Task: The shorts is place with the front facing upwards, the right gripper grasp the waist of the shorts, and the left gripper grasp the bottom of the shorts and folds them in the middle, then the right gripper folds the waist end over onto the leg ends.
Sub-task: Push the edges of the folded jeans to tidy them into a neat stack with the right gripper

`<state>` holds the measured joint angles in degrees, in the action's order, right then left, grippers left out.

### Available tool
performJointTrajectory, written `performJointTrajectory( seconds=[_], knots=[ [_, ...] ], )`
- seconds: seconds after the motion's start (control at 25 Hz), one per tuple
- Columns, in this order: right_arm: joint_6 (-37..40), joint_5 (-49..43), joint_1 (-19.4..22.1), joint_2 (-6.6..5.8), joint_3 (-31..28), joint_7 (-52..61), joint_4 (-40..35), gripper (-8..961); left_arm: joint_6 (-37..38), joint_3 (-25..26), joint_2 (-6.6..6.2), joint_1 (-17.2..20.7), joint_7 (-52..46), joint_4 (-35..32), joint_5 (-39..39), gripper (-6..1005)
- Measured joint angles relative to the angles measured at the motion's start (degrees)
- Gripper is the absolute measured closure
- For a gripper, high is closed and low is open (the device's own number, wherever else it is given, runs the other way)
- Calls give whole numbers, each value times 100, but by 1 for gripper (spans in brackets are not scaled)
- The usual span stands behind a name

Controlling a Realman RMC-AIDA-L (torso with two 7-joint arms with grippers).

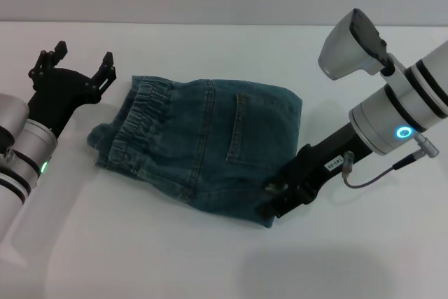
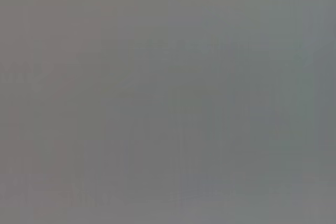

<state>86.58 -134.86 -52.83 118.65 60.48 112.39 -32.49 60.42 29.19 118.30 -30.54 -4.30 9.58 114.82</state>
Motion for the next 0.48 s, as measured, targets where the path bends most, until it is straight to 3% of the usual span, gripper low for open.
performJointTrajectory(
  seconds=[0.32, 0.48],
  knots=[
    [-357, -63, 50, -21, -58, 3, -2, 362, -57, -10, 0, -14, 0, 0, 6, 157],
    [-527, -67, 129, -93, -99, 3, -93, 361, -80, -10, 0, -13, 0, 0, 6, 157]
  ],
)
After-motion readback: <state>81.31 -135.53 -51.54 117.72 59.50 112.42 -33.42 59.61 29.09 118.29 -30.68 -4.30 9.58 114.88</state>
